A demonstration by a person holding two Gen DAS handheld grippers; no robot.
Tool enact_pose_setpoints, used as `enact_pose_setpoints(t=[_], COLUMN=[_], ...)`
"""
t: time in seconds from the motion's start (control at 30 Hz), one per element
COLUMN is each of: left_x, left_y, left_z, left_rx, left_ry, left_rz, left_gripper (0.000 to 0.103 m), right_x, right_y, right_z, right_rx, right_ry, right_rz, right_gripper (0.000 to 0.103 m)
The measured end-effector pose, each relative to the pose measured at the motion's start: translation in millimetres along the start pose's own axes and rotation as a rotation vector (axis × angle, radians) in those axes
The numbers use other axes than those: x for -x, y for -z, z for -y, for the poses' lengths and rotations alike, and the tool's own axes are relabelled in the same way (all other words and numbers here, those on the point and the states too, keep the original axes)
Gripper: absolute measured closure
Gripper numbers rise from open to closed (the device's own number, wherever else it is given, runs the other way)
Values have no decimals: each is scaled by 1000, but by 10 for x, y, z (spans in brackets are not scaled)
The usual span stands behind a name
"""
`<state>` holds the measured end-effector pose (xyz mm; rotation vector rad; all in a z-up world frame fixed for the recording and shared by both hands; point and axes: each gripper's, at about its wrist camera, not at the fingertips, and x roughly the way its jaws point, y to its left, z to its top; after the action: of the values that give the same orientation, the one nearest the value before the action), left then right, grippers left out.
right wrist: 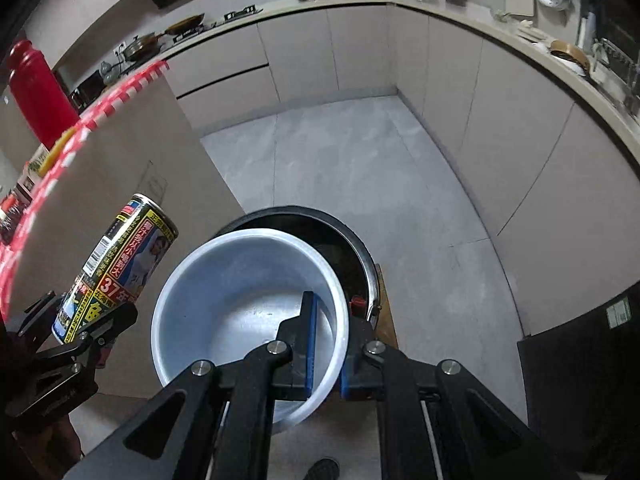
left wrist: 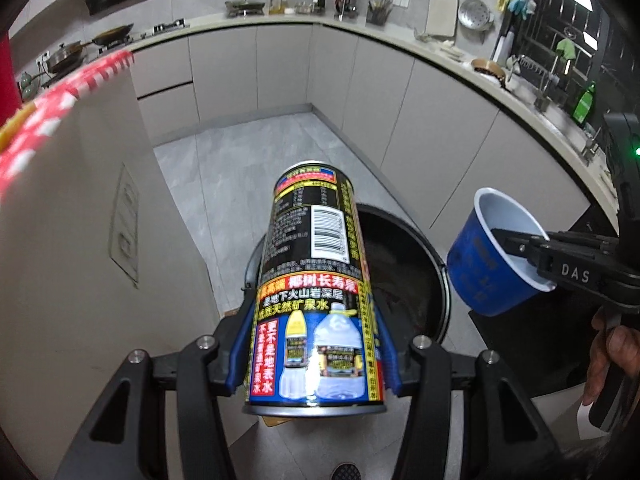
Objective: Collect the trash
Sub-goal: 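Carry the spray can and blue cup over the black bin with both tools, then open both tools to drop the spray can and cup into the bin, then move both tools back toward the items on the table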
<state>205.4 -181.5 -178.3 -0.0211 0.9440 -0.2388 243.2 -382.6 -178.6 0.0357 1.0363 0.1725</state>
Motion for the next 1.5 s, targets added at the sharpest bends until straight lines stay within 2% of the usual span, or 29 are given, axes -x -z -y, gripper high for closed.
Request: enact_pose_setpoints(t=[0.4,0.47,0.5,0.53,0.57,0.6,0.63,0.77,0.87,1.1,1.17,1.5], left_x=[-472,-566,-632,-682,-696,-672,-655,-515,-438,-386,-370,-26], left_y=[12,17,21,33,51,51,70,146,192,110,54,-87], left_z=[124,105,85,35,-42,-102,-181,-295,-282,-183,-207,-110], left_rx=[26,30,28,29,43,59,79,95,99,78,78,48], left_ry=[-15,22,-6,-51,-71,-71,-107,-151,-158,-160,-151,-146], left_rz=[-59,-61,-58,-65,-66,-57,-64,-59,-45,-46,-40,23], left_gripper=[49,48,36,7,2,1,1,1,1,0,0,0], right_x=[-619,-695,-746,-810,-858,-888,-881,-882,-965,-957,-867,-396], right_y=[-16,-58,-75,-76,-87,-105,-100,-28,68,162,47,-17], right_z=[108,92,71,80,116,172,228,405,469,373,304,234], right_rx=[100,114,138,160,157,140,128,66,32,48,49,12], right_ry=[-15,-27,-28,-13,3,-13,-4,33,50,65,74,101], right_rz=[-57,-54,-50,-57,-68,-65,-55,-21,-35,-46,-34,21], right_gripper=[94,93,92,65,36,1,0,0,0,0,0,0])
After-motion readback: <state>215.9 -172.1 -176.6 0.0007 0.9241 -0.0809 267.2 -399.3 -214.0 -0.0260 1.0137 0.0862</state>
